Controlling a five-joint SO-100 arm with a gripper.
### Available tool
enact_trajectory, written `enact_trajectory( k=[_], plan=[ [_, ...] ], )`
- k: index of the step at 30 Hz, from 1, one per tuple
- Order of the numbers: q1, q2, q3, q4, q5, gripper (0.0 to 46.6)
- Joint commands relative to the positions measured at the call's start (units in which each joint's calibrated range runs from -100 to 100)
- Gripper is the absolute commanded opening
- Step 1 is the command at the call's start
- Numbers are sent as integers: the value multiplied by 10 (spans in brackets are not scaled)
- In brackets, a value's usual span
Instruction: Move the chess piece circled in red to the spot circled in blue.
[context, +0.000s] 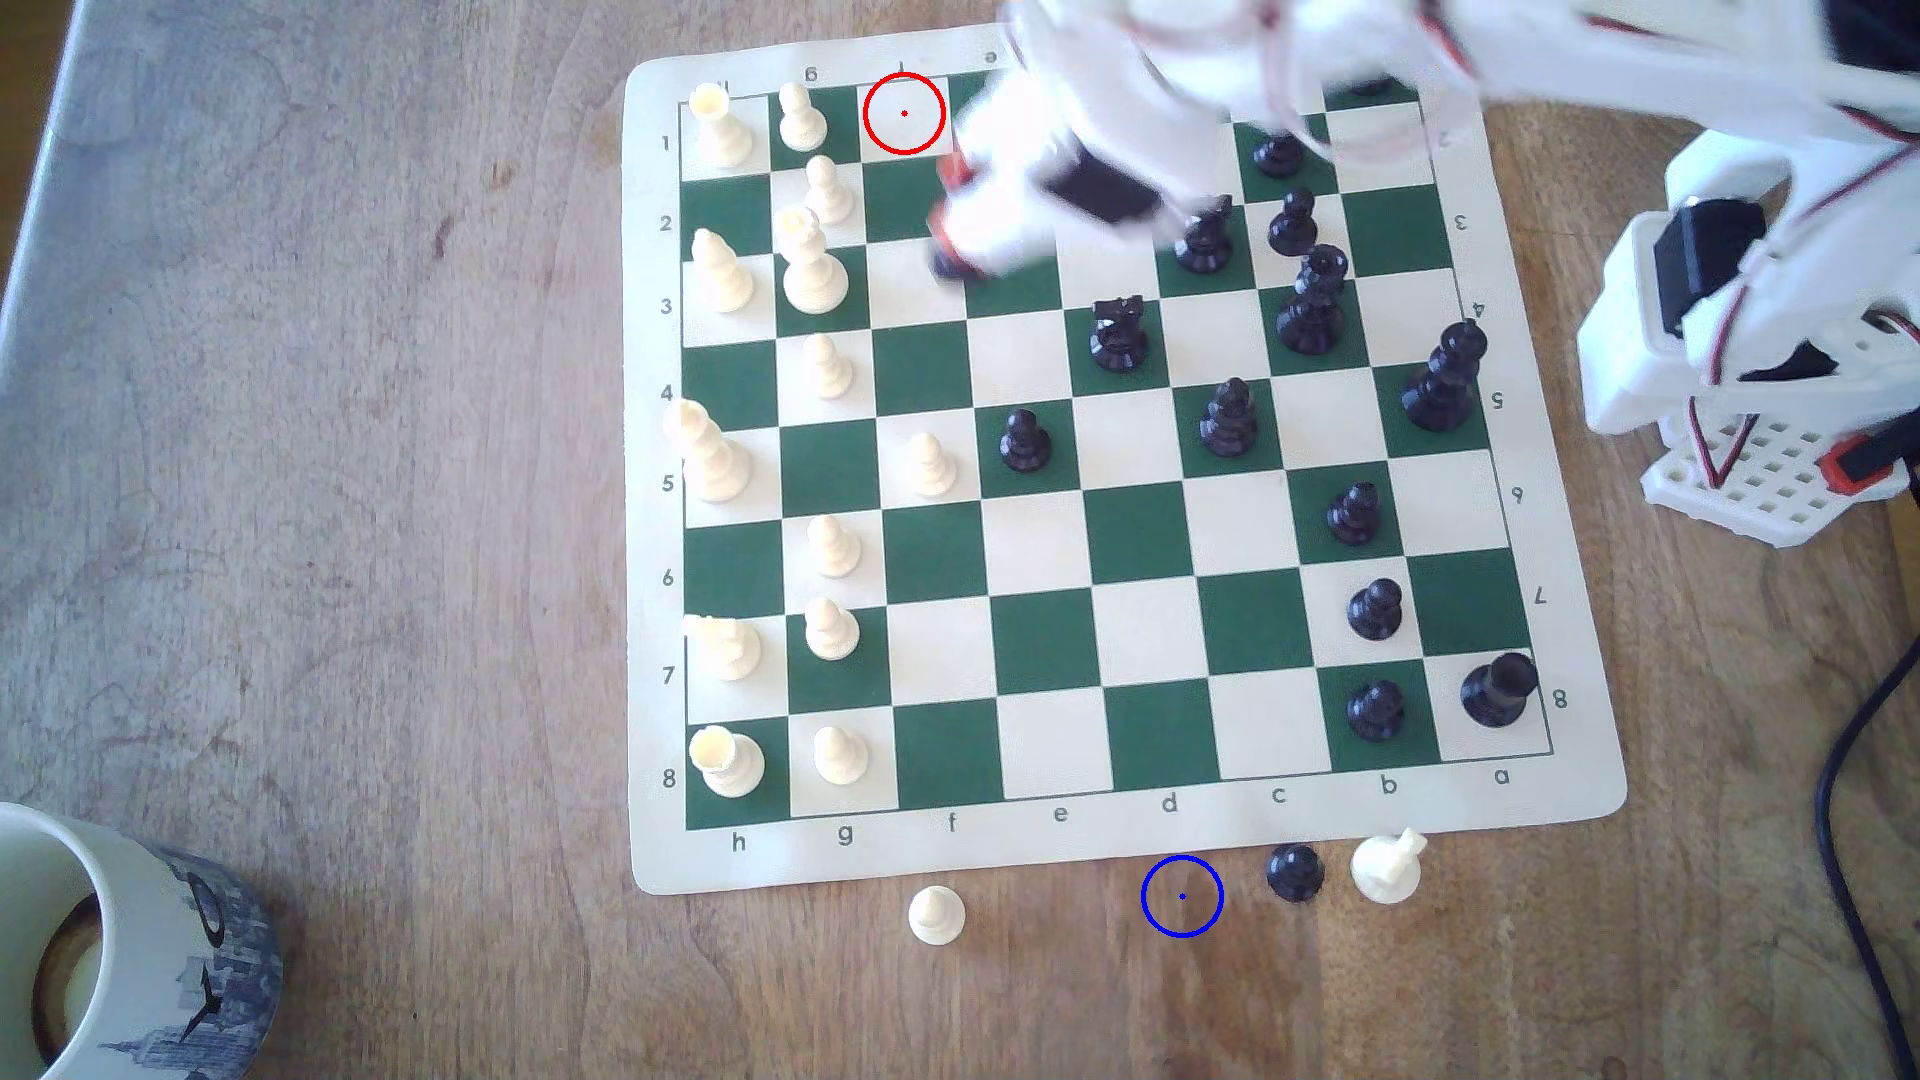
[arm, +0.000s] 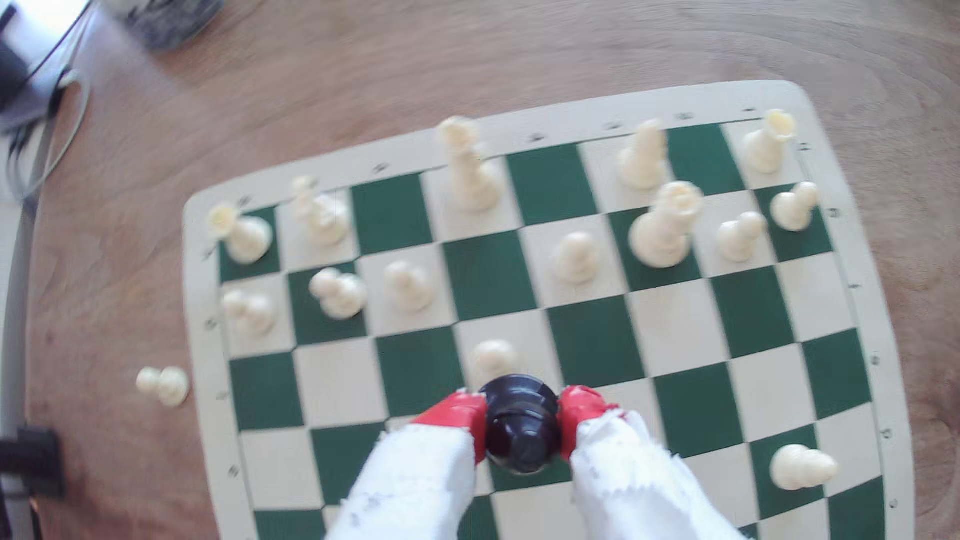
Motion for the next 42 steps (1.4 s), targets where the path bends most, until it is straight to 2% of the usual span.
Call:
enact_trajectory(
  k=[1,4,8,13,27,42],
  plan=[
    [-121,-80,37,-2,0,30],
    [-189,-85,67,-20,-1,30],
    [-237,-73,131,-79,-2,29],
    [-265,-35,209,-174,1,28],
    [-329,100,232,-306,0,27],
    [-323,176,242,-337,18,27]
  ],
)
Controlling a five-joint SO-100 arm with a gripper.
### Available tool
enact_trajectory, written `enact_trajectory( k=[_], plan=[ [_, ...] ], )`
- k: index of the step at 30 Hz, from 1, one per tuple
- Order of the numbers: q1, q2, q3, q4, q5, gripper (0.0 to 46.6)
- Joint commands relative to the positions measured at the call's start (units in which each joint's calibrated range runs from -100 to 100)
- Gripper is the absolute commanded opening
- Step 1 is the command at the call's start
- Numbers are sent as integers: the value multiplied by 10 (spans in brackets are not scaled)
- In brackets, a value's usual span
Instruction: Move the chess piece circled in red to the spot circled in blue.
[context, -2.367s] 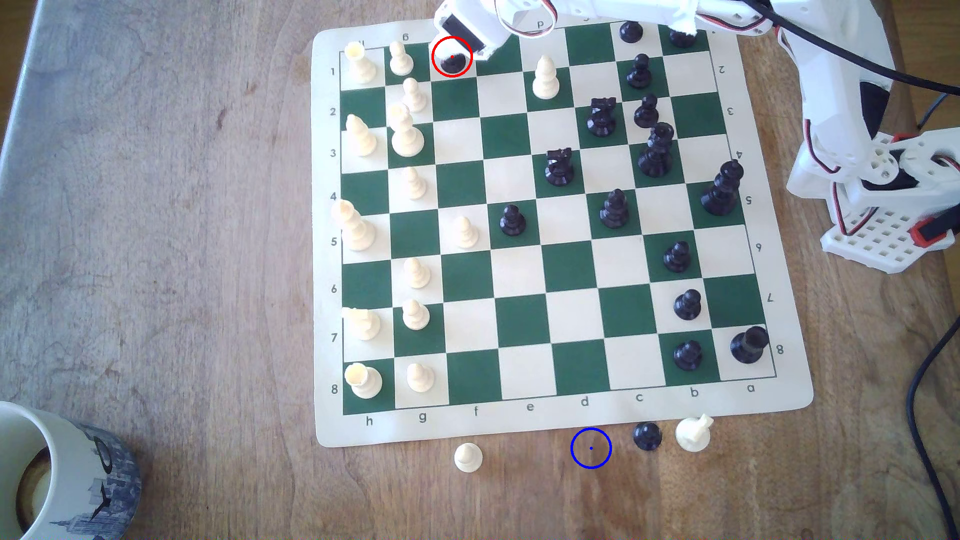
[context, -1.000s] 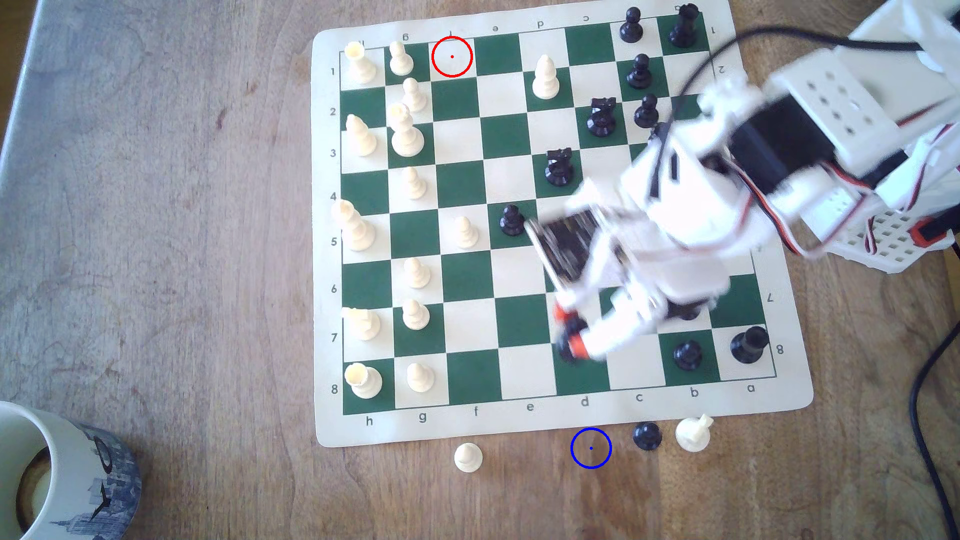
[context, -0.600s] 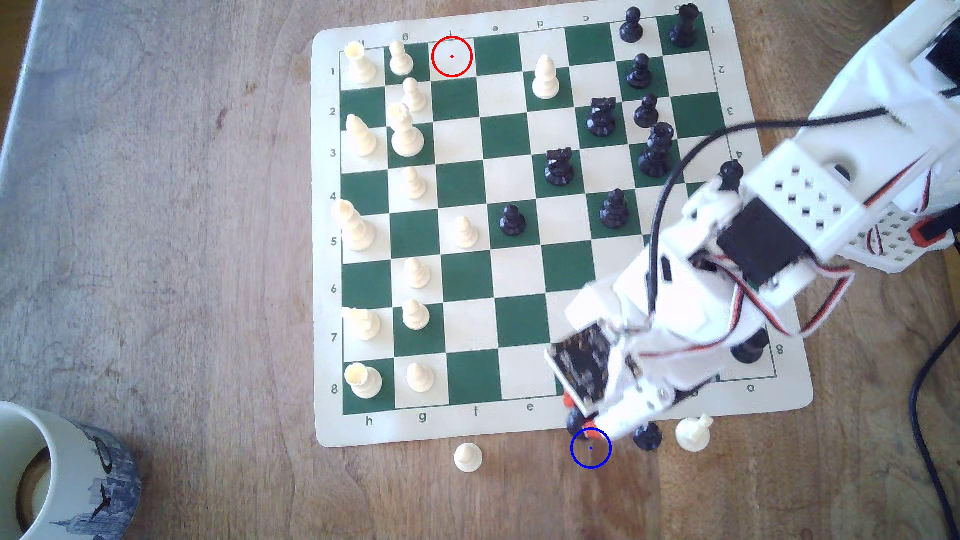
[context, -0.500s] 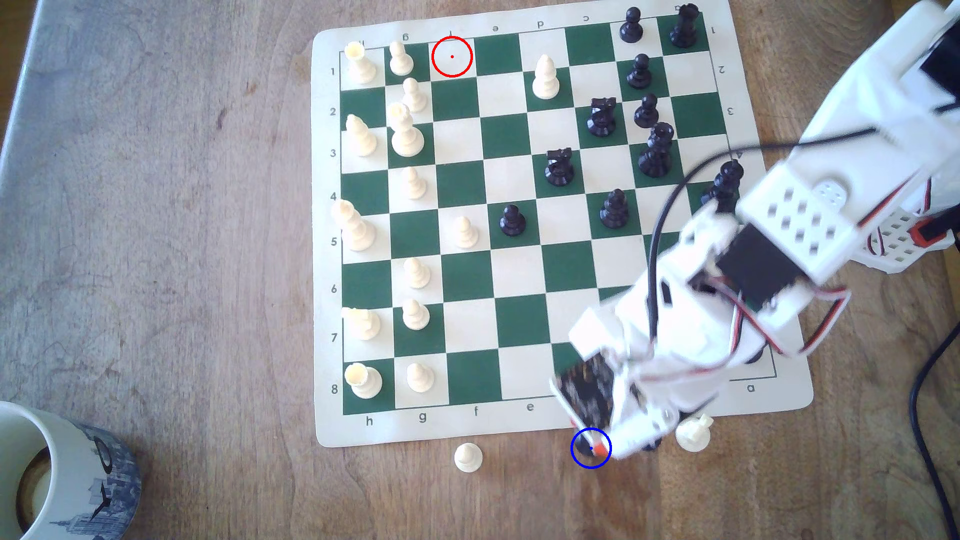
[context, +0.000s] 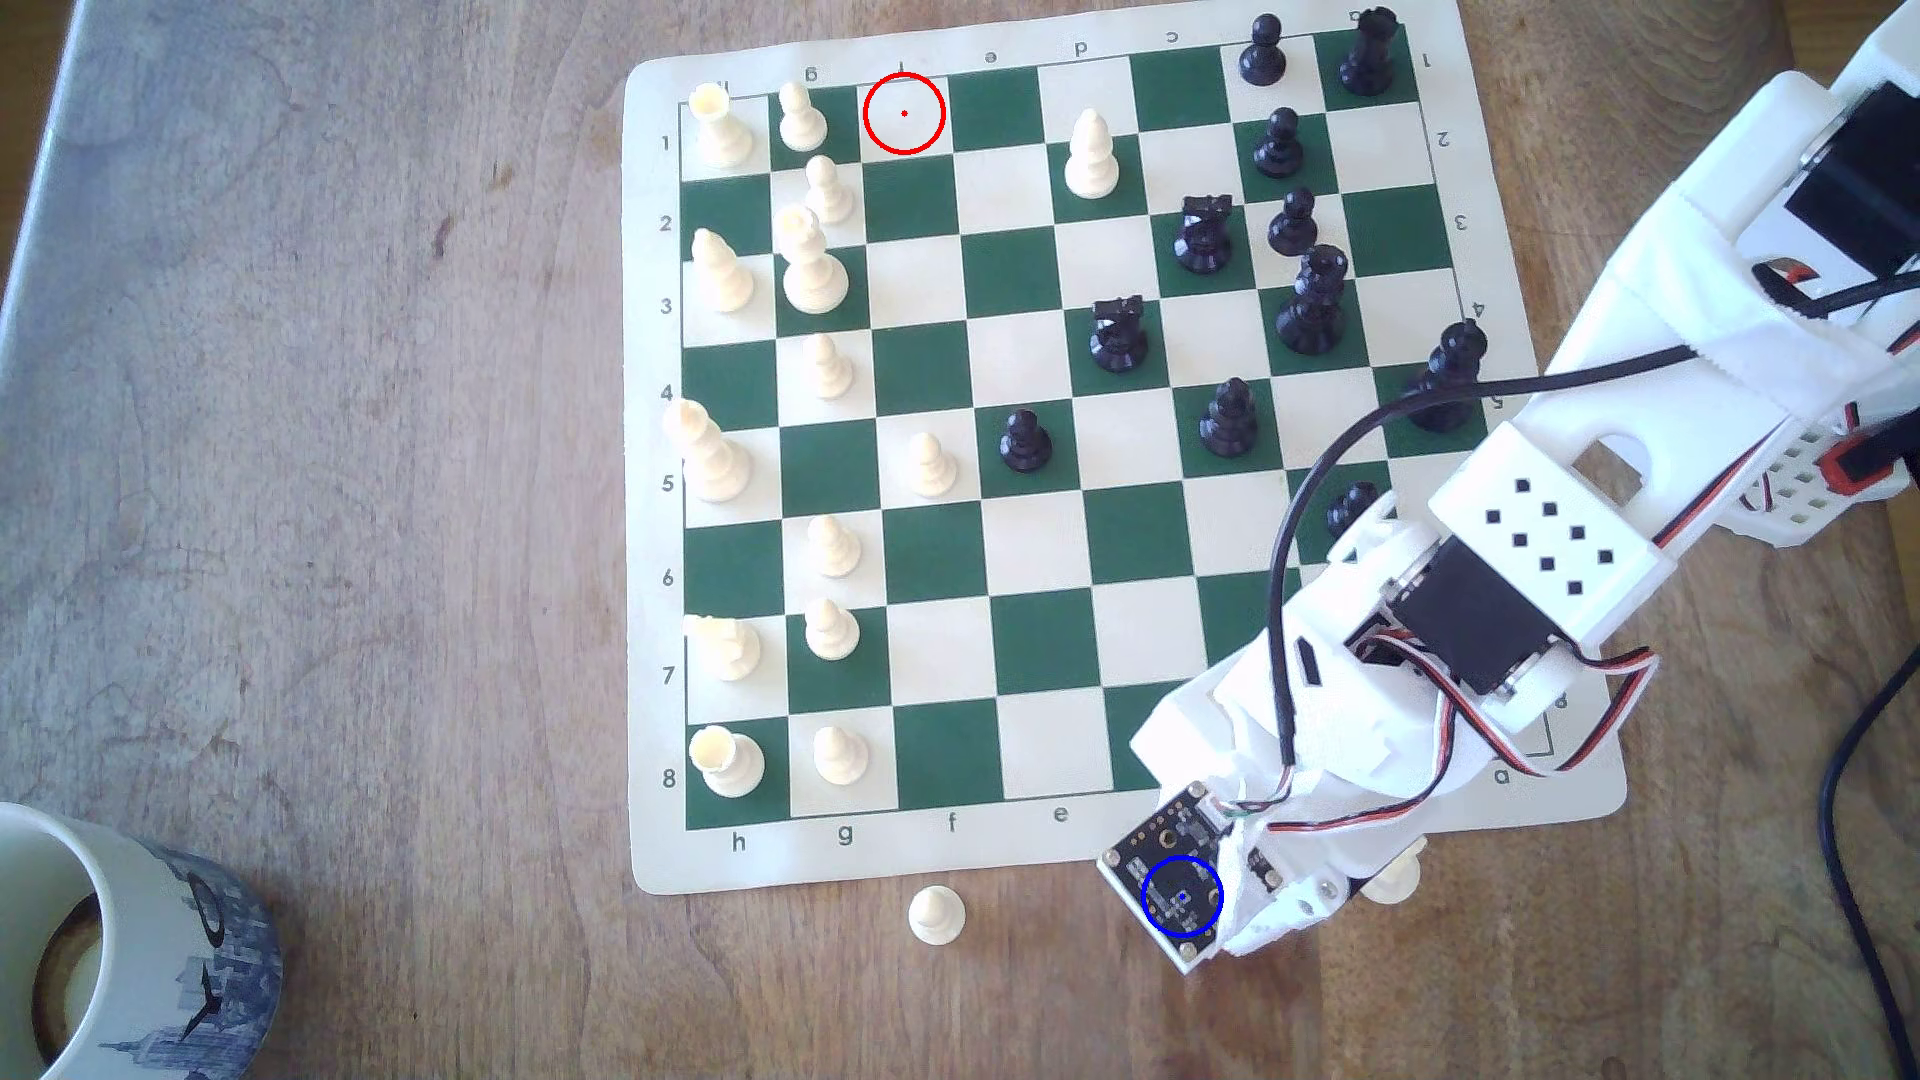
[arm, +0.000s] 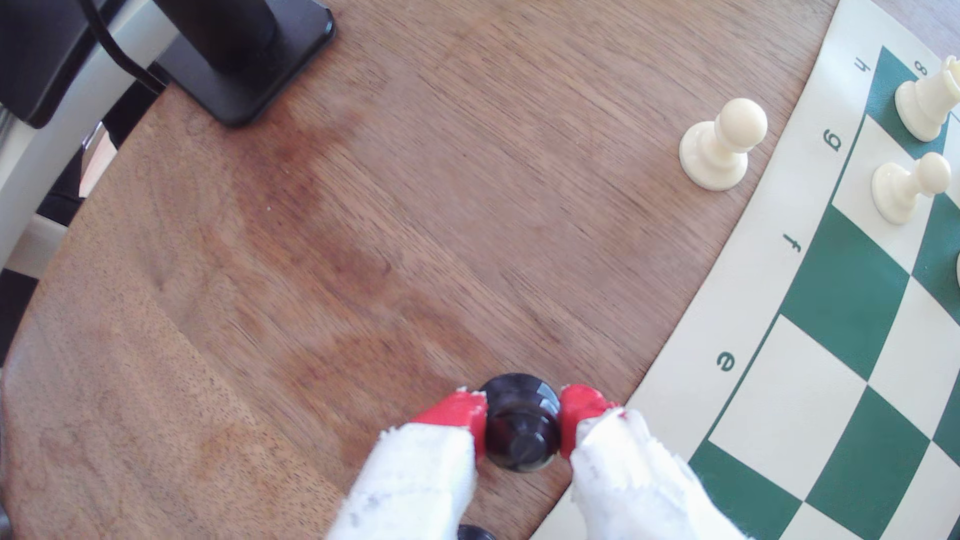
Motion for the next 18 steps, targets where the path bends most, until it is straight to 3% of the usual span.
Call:
enact_trajectory(
  k=[1,7,9,11,12,18],
  plan=[
    [5,-3,-1,-9,5,27],
    [7,4,7,-1,10,28],
    [8,3,7,0,10,63],
    [12,-4,9,0,10,142],
    [15,-10,10,0,8,160],
    [26,-84,3,58,3,194]
  ],
)
